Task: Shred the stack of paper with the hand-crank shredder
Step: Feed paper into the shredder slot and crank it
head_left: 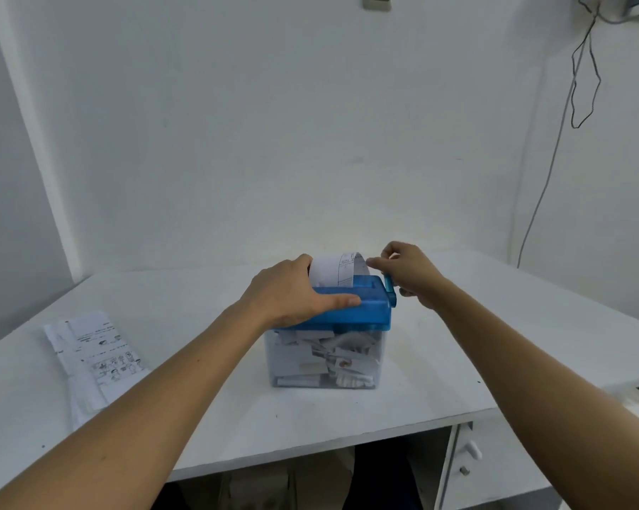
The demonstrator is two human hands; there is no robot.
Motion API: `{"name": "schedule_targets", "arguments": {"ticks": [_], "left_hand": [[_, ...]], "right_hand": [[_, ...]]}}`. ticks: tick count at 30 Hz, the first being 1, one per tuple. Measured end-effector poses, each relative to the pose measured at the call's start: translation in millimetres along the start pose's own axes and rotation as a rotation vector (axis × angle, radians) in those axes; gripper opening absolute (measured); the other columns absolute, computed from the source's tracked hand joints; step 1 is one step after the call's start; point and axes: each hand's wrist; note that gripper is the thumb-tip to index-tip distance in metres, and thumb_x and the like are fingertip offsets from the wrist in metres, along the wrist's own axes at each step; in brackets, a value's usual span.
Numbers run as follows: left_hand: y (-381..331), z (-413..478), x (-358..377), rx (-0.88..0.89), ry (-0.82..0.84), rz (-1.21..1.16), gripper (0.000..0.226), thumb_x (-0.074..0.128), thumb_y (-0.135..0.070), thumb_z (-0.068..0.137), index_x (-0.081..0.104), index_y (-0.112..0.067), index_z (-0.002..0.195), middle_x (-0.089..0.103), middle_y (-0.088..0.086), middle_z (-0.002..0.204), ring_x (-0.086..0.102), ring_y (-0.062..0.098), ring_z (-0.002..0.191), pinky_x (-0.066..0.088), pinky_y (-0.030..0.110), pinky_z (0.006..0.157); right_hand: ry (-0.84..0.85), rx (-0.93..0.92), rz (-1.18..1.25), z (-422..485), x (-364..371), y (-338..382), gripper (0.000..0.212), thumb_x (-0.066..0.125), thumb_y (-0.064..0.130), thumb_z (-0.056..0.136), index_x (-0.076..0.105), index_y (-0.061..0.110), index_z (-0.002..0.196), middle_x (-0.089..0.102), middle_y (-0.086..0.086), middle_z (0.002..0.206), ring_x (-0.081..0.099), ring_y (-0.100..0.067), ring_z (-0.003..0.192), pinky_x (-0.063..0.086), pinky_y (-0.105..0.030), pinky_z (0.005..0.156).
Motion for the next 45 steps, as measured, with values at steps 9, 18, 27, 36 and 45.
{"name": "schedule_targets", "arguments": {"ticks": [9, 18, 27, 36, 45], "left_hand": [[6.2, -4.6, -4.2, 0.051, 0.046, -0.105, 0.075, 0.06, -0.092, 0.059, 0.059, -0.039, 0.112, 0.065, -0.017, 0.102, 0.061, 0.005, 0.088, 0.055, 0.029, 0.076], [3.5, -6.5, -4.0, -0.002, 0.052, 0.031, 0.07, 0.053, -0.1, 0.057, 0.055, -0.038, 0.091, 0.063, -0.017, 0.09, 0.06, 0.006, 0.08, 0.049, 0.03, 0.064], [4.3, -4.8, -5.6, 0.008, 0.061, 0.002, 0.084, 0.05, -0.105, 0.049, 0.062, -0.043, 0.104, 0.065, -0.02, 0.094, 0.061, 0.005, 0.082, 0.053, 0.031, 0.067], [7.6, -1.7, -2.4, 0.011, 0.043, -0.034, 0.09, 0.051, -0.104, 0.048, 0.064, -0.042, 0.111, 0.067, -0.02, 0.095, 0.064, 0.005, 0.082, 0.06, 0.035, 0.073], [6.6, -1.5, -1.8, 0.005, 0.033, -0.015, 0.086, 0.053, -0.102, 0.051, 0.065, -0.037, 0.107, 0.066, -0.018, 0.093, 0.062, 0.005, 0.081, 0.06, 0.034, 0.072]], "right_hand": [[-0.03, -0.042, 0.006, 1.1, 4.3, -9.4, 0.039, 0.07, 0.033, 0.093, 0.043, 0.016, 0.07, 0.049, -0.005, 0.066, 0.041, -0.015, 0.059, 0.038, -0.025, 0.049], [0.134, 0.296, 0.189, -48.2, 35.3, -68.3, 0.018, 0.047, 0.003, 0.09, 0.055, 0.009, 0.075, 0.049, -0.003, 0.061, 0.035, -0.01, 0.048, 0.027, -0.024, 0.045], [0.196, 0.155, 0.193, -127.1, -21.6, -10.3, 0.039, 0.047, 0.033, 0.101, 0.058, 0.01, 0.073, 0.063, -0.008, 0.062, 0.049, -0.015, 0.05, 0.038, -0.028, 0.054], [0.151, -0.062, 0.109, -86.0, -45.7, 18.0, 0.044, 0.063, 0.05, 0.093, 0.06, 0.011, 0.072, 0.061, -0.002, 0.064, 0.054, -0.011, 0.059, 0.043, -0.027, 0.058], [-0.05, -0.171, 0.079, -29.4, -37.2, 21.9, 0.038, 0.068, 0.046, 0.092, 0.058, 0.011, 0.101, 0.072, -0.001, 0.087, 0.06, -0.013, 0.07, 0.051, -0.026, 0.057]]}}
Point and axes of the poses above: each hand's wrist, its own z-axis towards the middle knuckle, its own x-axis out of the palm, y = z × x
